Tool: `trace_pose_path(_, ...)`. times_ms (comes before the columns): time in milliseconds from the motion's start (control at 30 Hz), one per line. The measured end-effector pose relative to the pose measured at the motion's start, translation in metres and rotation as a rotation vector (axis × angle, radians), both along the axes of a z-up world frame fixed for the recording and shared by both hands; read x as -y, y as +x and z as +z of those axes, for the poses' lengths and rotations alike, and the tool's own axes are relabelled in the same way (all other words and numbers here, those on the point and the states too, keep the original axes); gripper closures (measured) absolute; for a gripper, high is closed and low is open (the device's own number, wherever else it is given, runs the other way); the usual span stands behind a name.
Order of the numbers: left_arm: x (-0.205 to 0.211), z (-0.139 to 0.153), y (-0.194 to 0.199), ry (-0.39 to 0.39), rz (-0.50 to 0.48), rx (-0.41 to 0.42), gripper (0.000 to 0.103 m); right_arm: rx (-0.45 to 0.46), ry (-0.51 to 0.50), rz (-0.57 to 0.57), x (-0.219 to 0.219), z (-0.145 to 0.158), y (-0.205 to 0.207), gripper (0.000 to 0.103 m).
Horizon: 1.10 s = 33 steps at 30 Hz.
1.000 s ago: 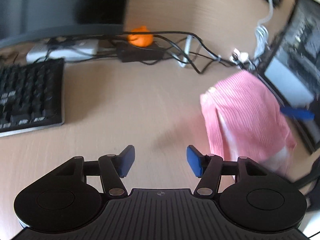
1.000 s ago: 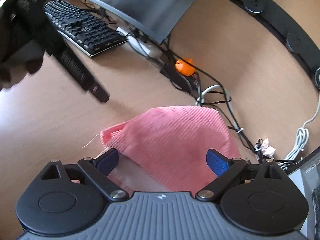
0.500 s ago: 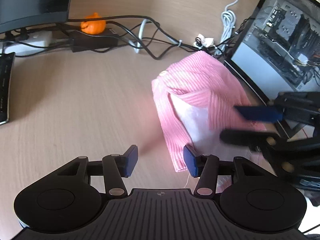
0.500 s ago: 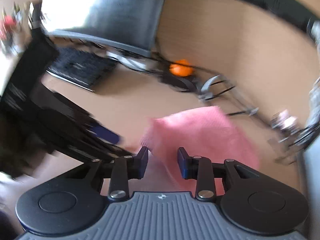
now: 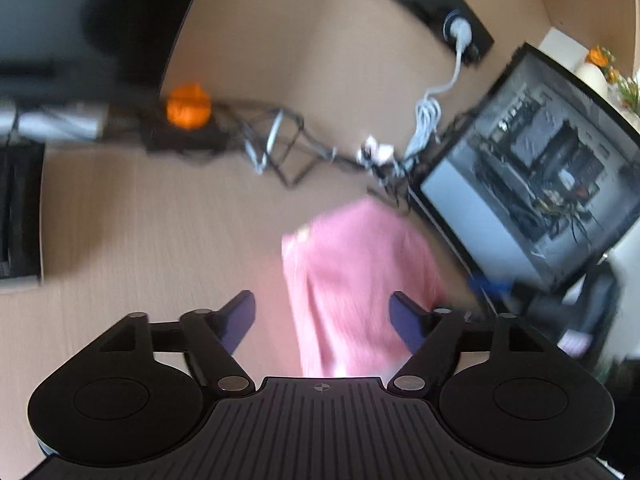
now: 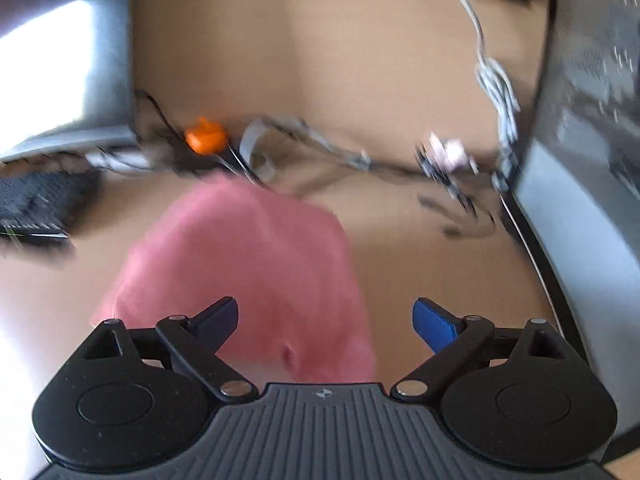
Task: Fold clothes
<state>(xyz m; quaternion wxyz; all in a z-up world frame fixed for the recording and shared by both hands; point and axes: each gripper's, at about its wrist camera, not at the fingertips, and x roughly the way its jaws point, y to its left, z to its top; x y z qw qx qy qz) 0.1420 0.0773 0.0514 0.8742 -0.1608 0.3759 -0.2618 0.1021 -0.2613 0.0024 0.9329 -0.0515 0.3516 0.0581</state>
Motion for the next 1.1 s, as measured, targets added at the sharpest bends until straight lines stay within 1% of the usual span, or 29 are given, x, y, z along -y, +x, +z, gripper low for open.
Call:
trace_pose_path(67, 0.017, 0.01, 0.009, 0.047, -0.004, 0.014, 0.015, 0.025, -0.051, 0.009, -0.003, -0.004, -0.008, 0.007)
trace_pose_path(133, 0.042, 0.011, 0.015, 0.123, -0.03, 0.017, 0.01, 0.05, -0.103, 0.019, -0.005, -0.007, -0.016, 0.007)
trace_pose_path(167, 0.055, 0.008, 0.016, 0.169, -0.043, 0.017, 0.01, 0.062, -0.128, 0.023, -0.007, -0.009, -0.02, 0.002)
trace_pose_path(200, 0.066, 0.003, 0.015, 0.217, -0.053, 0.015, 0.01, 0.075, -0.154, 0.028, -0.008, -0.011, -0.024, 0.0)
trace_pose_path(267, 0.086, -0.008, 0.014, 0.308, -0.075, 0.006, 0.01, 0.1, -0.205, 0.037, -0.011, -0.015, -0.032, 0.0)
trace_pose_path(300, 0.093, -0.014, 0.014, 0.342, -0.08, -0.004, 0.01, 0.112, -0.231, 0.042, -0.012, -0.017, -0.037, 0.0)
trace_pose_path(333, 0.096, -0.019, 0.015, 0.358, -0.079, -0.02, 0.01, 0.124, -0.257, 0.047, -0.014, -0.018, -0.041, 0.0)
trace_pose_path(467, 0.091, -0.03, 0.015, 0.339, -0.05, -0.087, 0.01, 0.183, -0.356, 0.048, -0.03, -0.03, -0.034, 0.0)
trace_pose_path(600, 0.086, -0.034, 0.012, 0.358, -0.048, -0.106, 0.01, 0.271, -0.482, -0.002, -0.042, -0.036, -0.018, 0.0)
trace_pose_path(667, 0.086, -0.034, 0.011, 0.364, -0.047, -0.106, 0.01, 0.342, -0.517, -0.063, -0.038, -0.026, -0.018, 0.0)
trace_pose_path(733, 0.085, -0.035, 0.01, 0.356, -0.046, -0.103, 0.01, 0.415, -0.532, -0.128, -0.028, -0.01, -0.029, 0.0)
trace_pose_path(767, 0.085, -0.035, 0.009, 0.35, -0.046, -0.101, 0.01, 0.436, -0.541, -0.153, -0.022, -0.005, -0.036, 0.0)
trace_pose_path(833, 0.085, -0.039, 0.009, 0.341, -0.049, -0.103, 0.01, 0.425, -0.556, -0.178, -0.009, 0.0, -0.048, 0.0)
trace_pose_path(900, 0.084, -0.043, 0.006, 0.333, -0.054, -0.11, 0.01, 0.356, -0.517, -0.153, 0.005, 0.003, -0.059, 0.0)
trace_pose_path(933, 0.082, -0.044, 0.004, 0.332, -0.063, -0.115, 0.01, 0.317, -0.46, -0.131, 0.013, 0.007, -0.062, 0.0)
trace_pose_path(1033, 0.077, -0.043, -0.001, 0.315, -0.108, -0.124, 0.01, 0.219, -0.188, -0.068, 0.037, 0.029, -0.068, 0.0)
trace_pose_path(1100, 0.067, -0.032, -0.003, 0.266, -0.111, -0.104, 0.01, 0.199, 0.031, -0.039, 0.051, 0.048, -0.062, 0.0)
